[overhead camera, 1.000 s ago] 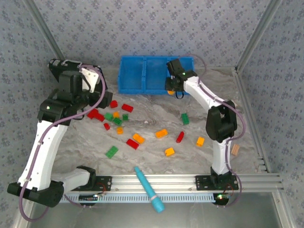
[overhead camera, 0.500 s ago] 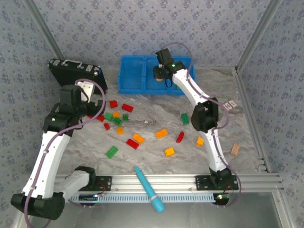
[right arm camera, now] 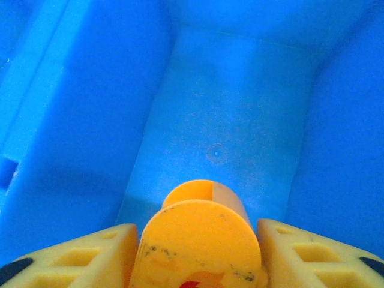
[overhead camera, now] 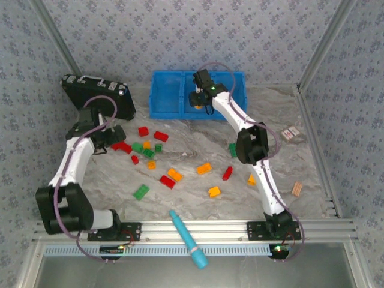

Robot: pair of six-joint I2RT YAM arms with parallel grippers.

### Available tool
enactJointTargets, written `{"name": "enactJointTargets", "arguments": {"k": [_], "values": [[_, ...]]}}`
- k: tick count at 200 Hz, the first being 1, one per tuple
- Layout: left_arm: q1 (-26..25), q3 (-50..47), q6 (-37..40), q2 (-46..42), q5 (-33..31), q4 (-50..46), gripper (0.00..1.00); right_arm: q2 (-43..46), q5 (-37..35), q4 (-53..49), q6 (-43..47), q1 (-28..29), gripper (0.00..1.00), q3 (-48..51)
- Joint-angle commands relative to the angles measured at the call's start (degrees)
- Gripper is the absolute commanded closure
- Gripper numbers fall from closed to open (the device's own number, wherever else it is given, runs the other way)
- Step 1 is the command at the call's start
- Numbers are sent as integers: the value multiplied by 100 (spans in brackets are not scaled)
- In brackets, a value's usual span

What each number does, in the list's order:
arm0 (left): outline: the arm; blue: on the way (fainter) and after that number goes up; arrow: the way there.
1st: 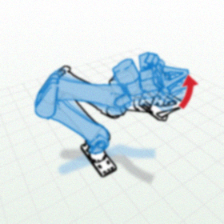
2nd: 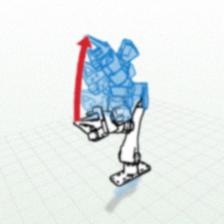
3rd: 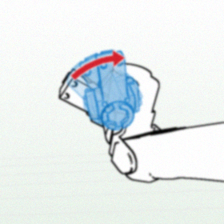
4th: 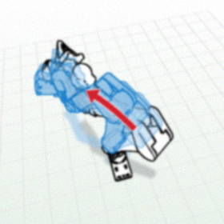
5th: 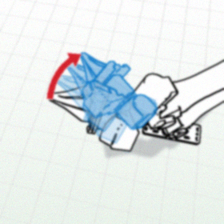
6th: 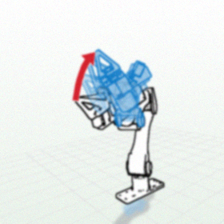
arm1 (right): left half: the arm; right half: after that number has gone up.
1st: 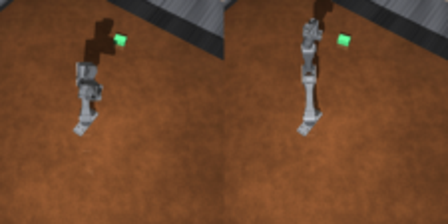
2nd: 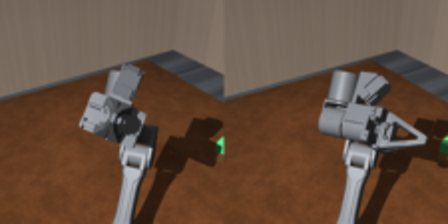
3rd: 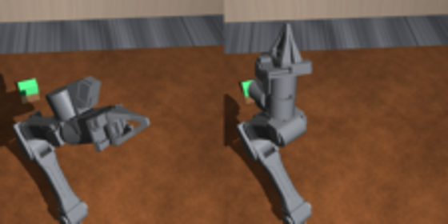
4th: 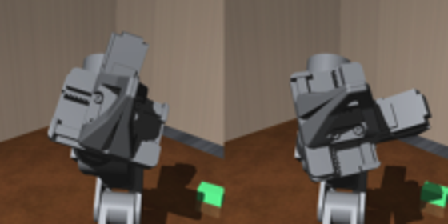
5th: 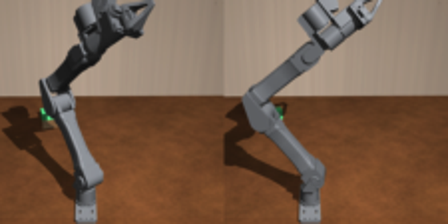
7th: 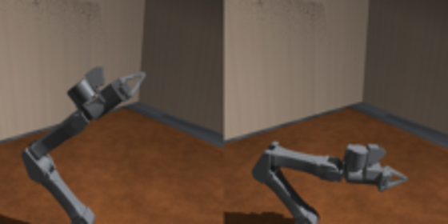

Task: Sort the legos into containers by color
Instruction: Place the lego in the container, then pick up the lego from the middle-left of the table.

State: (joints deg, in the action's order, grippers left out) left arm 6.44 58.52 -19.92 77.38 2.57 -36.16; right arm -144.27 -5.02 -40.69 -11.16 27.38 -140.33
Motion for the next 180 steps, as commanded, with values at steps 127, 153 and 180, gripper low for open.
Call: {"name": "enactJointTargets", "arguments": {"k": [127,153,180], "values": [[-126,-720,-2984,1584,307,2187,10,2555,771,1410,461,49,18,2888],[-298,-436,-3031,2043,198,2150,10,2969,796,1607,482,60,17,3479],[-323,-344,-3175,2430,183,2196,14,3345,709,1723,492,66,17,3986]]}}
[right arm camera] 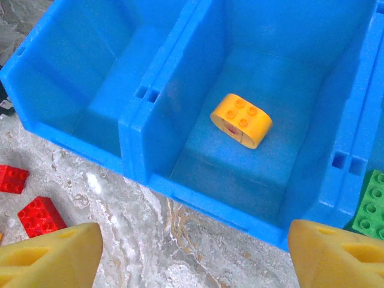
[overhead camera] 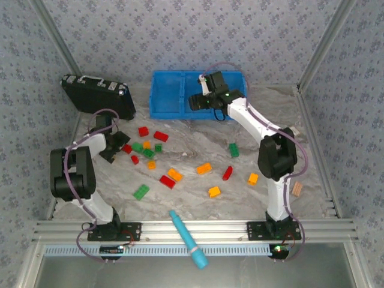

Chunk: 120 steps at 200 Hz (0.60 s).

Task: Sort the legos into containers by color
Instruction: Pick up the lego from the middle-left of the table.

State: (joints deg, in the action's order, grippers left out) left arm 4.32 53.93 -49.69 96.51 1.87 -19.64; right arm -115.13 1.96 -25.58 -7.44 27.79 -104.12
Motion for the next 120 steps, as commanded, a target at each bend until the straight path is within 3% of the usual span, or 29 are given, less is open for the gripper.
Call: {"name": "enactJointTargets", "arguments": {"k": [1,75,120], "values": [[-109,121,-203,527,253,546,15,444,9,221,120,25,17,383],[-431,131,-174,839,226,405,31,1001,-198,279,173,-80,17,901],[-564,-75,-161,732,202,325,47,1113,-227,353,147,-172,18,1063]]}}
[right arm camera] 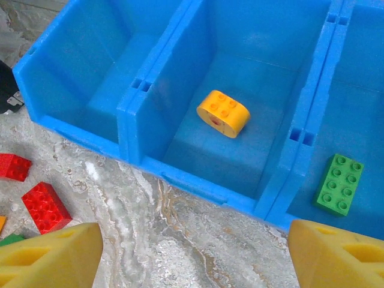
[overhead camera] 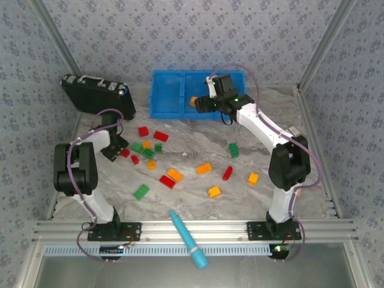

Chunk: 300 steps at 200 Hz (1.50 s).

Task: Sort the legos into containers by color
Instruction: Pick up the lego from the middle-left of the table, then place the lego in the container.

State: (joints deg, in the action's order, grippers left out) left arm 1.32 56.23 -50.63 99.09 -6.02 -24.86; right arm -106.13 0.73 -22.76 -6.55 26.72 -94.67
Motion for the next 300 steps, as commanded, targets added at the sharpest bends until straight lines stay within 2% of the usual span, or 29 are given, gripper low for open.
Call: {"name": "enactJointTargets", "arguments": {"k": [1,43,84,105,123,166,196,225,273,300], "values": [[-264,-309,-64,468,990,850,47,214,-106,75,57,-68,18,122],[-426,-462,19,237,889,632,59,332,-148,77,57,-136,18,219],[-941,-292,341,-539,808,109,65,782,-187,-20,116,-274,18,599],[-1222,337,744,-873,856,-505,65,1235,-296,-185,60,-392,18,1063],[-1240,822,895,-1105,943,-874,67,1716,-425,-351,-87,-499,18,1576],[-1256,1970,856,-1216,1141,-905,67,3023,-773,-847,-529,-564,17,2690],[-1392,2816,664,-730,1200,-348,67,3894,-877,-1360,-1025,-633,17,3400],[-1634,3743,496,213,1206,186,67,4778,-853,-1963,-1541,-700,17,4014],[-1915,5734,485,2202,1090,-11,66,6220,-562,-2894,-2753,-825,15,4727],[-1934,6442,459,3037,1000,-222,64,6750,-457,-3356,-3381,-854,15,5030]]}}
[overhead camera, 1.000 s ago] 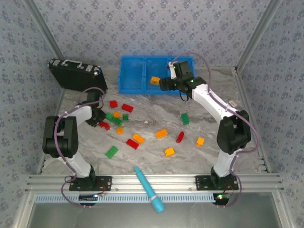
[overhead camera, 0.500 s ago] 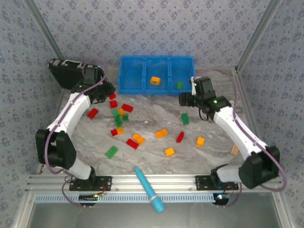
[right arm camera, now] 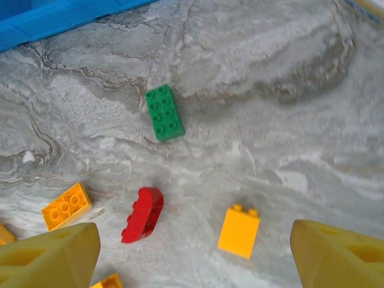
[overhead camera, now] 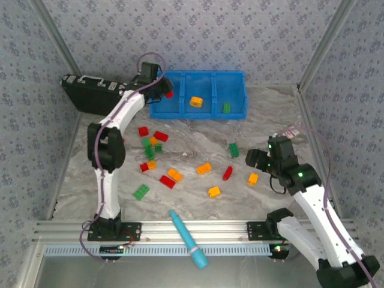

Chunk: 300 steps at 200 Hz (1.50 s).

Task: Sort the legos into containers by color
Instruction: Place the lego in the container, then pick up the lego from the bottom-right of the table.

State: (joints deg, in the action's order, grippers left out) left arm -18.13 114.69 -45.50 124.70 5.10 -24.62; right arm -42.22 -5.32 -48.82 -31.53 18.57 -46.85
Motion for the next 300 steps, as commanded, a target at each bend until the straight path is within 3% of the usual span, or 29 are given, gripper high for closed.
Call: {"name": "enactJointTargets", "arguments": {"k": [1,55,97,125,198,234,269,300], "values": [[11,619,-55,497,-113,-246,63,375,156,-760,-900,-38,16,256],[-24,1474,115,1385,-47,-671,45,697,399,-490,-1366,-42,15,1191],[-24,1750,425,1321,-45,-919,35,310,120,-144,-1313,-93,15,1252],[-27,1762,757,914,-54,-1021,32,11,345,501,-1255,-107,15,1452],[-33,393,1658,-1398,-166,-818,28,-1097,339,1124,-959,-148,15,1629],[-136,-554,1951,-2763,-804,-552,26,-1685,277,1398,-802,-203,19,1540],[-92,-1619,2214,-3975,-1251,-425,22,-2326,269,1644,-711,-254,29,1421],[237,-2511,2143,-4934,-1314,-844,21,-2798,269,1726,-627,-265,52,1315]]}}
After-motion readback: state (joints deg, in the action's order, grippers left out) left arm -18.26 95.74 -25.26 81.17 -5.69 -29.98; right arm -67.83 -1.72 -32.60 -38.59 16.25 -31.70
